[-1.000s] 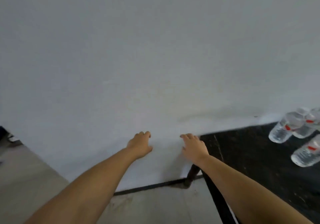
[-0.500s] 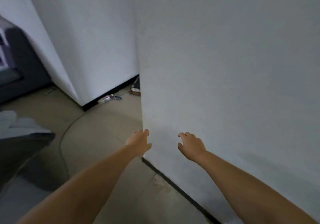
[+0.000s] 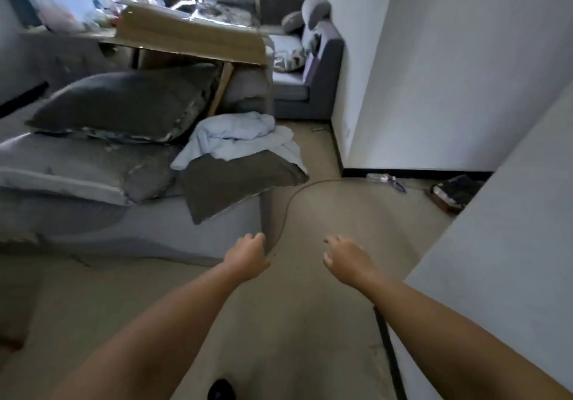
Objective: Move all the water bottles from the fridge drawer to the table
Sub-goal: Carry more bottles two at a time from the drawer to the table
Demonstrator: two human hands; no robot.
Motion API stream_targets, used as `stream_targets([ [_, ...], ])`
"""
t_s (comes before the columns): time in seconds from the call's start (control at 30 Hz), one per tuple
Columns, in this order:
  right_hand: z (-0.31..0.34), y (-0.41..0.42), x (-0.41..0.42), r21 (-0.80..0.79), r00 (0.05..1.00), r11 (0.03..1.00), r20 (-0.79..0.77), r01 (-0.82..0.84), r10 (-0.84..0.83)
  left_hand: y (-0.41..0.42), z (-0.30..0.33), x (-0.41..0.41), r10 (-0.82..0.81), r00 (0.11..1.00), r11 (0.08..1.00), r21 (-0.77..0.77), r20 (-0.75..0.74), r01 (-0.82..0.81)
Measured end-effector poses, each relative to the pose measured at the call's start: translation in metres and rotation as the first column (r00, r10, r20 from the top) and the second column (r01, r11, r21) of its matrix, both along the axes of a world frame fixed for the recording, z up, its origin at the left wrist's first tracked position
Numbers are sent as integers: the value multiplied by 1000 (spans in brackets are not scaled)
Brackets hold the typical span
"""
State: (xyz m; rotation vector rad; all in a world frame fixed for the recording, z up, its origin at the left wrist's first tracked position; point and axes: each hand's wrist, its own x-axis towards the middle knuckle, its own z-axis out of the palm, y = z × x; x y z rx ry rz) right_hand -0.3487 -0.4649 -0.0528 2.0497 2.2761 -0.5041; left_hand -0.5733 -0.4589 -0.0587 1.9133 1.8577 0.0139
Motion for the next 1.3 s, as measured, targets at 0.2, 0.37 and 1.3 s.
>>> stream_targets([
  [0.2, 8, 44, -133, 27, 975, 975, -17, -222, 223, -5, 1, -119, 193, 981, 980, 37, -6, -193],
  [0.37, 13, 68, -252, 20, 942, 942, -8, -336, 336, -6, 4, -229, 312, 950, 949, 37, -10, -312],
  [1.3, 22, -47, -869, 46, 93, 95, -50, -994, 994, -263, 14, -668, 993, 98, 92, 86, 69, -992],
])
